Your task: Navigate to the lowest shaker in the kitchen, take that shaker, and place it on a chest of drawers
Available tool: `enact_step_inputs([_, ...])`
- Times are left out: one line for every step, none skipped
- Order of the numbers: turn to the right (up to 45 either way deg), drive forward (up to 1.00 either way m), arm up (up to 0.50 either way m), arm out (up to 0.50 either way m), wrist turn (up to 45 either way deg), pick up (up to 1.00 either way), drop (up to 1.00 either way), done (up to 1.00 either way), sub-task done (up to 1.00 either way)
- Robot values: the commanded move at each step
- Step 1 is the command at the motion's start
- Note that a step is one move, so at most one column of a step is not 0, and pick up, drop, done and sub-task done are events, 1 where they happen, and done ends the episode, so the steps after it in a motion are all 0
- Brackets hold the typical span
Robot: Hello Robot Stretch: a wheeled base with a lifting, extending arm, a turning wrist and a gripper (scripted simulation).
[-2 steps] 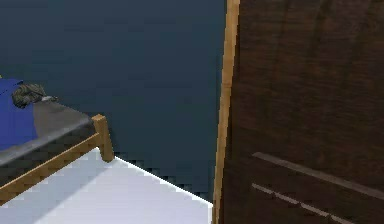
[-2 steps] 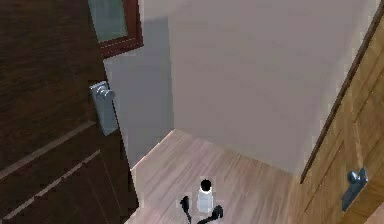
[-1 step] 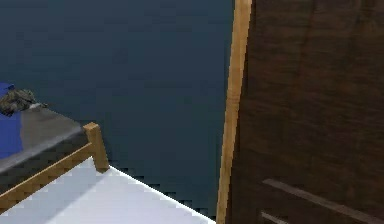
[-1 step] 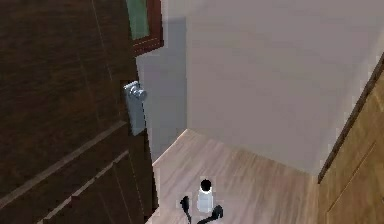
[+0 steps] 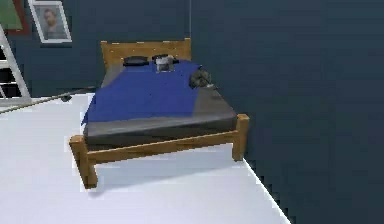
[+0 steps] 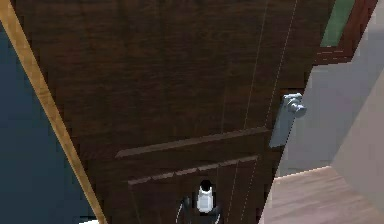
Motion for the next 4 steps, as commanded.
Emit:
enact_step_inputs([-6.0, 0.00, 0.00, 0.00, 0.0, 0.00, 0.00, 0.00, 0.00])
enact_step_inputs([0.0, 0.35, 0.00, 0.00, 0.0, 0.00, 0.00, 0.00, 0.00])
enact_step_inputs([-45.0, 0.00, 0.00, 0.00, 0.0, 0.00, 0.00, 0.00, 0.00])
enact_step_inputs([-12.0, 0.00, 0.00, 0.00, 0.0, 0.00, 0.00, 0.00, 0.00])
